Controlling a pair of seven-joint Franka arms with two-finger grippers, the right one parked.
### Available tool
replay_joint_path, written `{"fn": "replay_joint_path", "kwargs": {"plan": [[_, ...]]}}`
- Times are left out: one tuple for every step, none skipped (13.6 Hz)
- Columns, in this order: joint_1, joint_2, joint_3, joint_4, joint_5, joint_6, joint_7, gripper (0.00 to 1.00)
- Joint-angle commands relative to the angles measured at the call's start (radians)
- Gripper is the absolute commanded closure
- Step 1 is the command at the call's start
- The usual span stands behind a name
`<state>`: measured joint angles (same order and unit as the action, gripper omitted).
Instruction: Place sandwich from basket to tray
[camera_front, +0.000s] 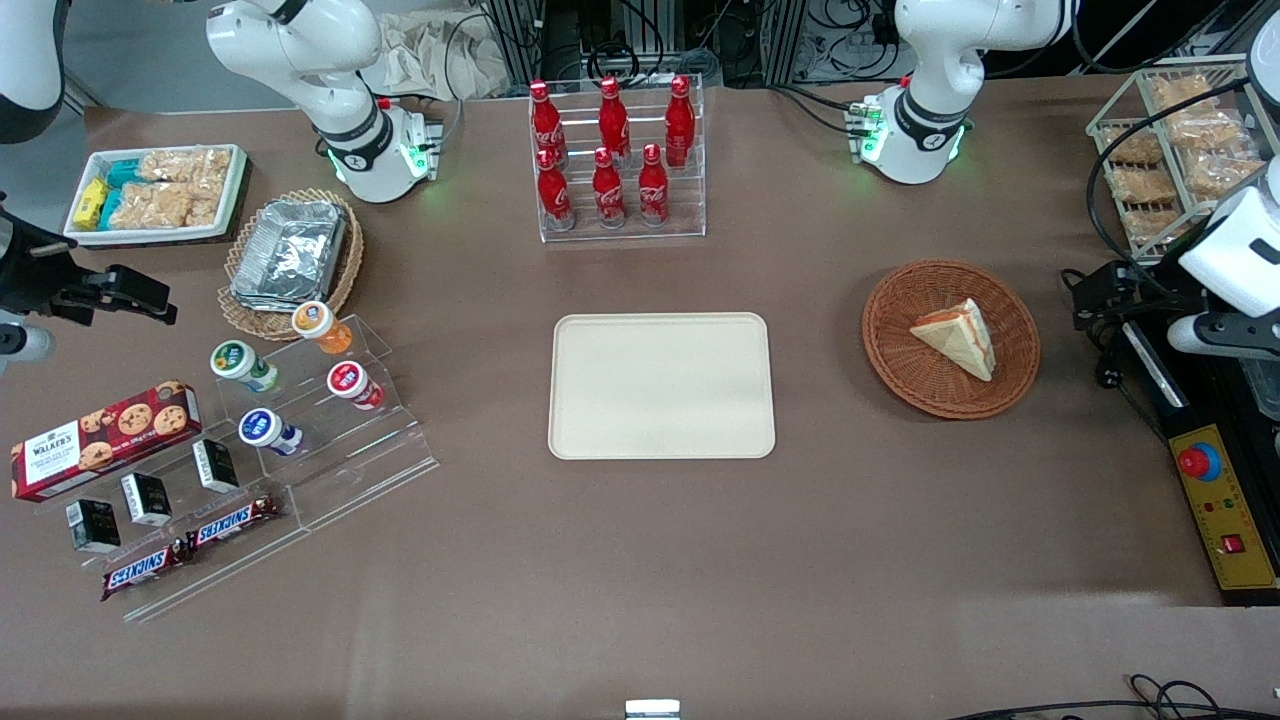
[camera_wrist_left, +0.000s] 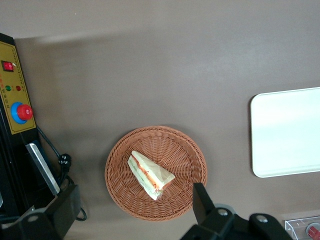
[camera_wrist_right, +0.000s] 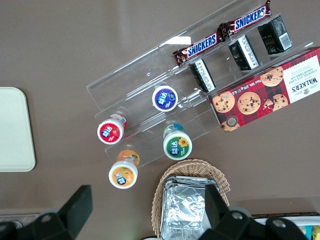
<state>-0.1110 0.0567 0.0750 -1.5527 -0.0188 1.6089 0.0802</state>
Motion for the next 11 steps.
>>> {"fn": "replay_joint_path", "kwargs": {"plan": [[-0.003, 0.0, 0.009, 0.008, -0.01, -0.04, -0.013, 0.0], [-0.001, -0.003, 0.009, 0.005, -0.01, -0.055, -0.016, 0.0], [-0.002, -0.004, 0.014, 0.0, -0.01, -0.075, -0.017, 0.0], [-0.003, -0.006, 0.023, -0.006, -0.012, -0.095, -0.017, 0.0], [-0.001, -0.011, 0.025, -0.021, -0.012, -0.101, -0.019, 0.0], [-0.002, -0.018, 0.031, -0.036, -0.012, -0.101, -0.019, 0.0], [-0.001, -0.024, 0.032, -0.056, -0.012, -0.104, -0.02, 0.0], [-0.001, -0.034, 0.035, -0.076, -0.013, -0.11, -0.023, 0.0], [-0.001, -0.041, 0.038, -0.105, -0.024, -0.119, -0.052, 0.0], [-0.001, -0.057, 0.04, -0.139, -0.036, -0.118, -0.077, 0.0], [-0.001, -0.066, 0.042, -0.167, -0.038, -0.116, -0.089, 0.0]]}}
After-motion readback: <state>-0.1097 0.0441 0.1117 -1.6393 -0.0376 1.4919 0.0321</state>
